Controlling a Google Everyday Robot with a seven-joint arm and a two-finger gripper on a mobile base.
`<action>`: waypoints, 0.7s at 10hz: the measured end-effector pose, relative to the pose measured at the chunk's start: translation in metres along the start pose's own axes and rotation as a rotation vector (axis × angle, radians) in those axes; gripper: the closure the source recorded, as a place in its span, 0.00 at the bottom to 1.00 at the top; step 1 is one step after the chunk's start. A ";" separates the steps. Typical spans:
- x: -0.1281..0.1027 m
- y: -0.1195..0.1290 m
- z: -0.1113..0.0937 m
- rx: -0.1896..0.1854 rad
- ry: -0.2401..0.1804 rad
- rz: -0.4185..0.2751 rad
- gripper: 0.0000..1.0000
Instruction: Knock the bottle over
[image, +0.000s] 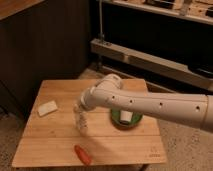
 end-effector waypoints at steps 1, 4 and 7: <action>0.001 0.003 0.001 -0.007 -0.003 0.001 0.85; 0.004 0.002 0.006 -0.007 -0.009 0.007 0.85; 0.010 0.005 0.010 -0.010 -0.010 0.013 0.85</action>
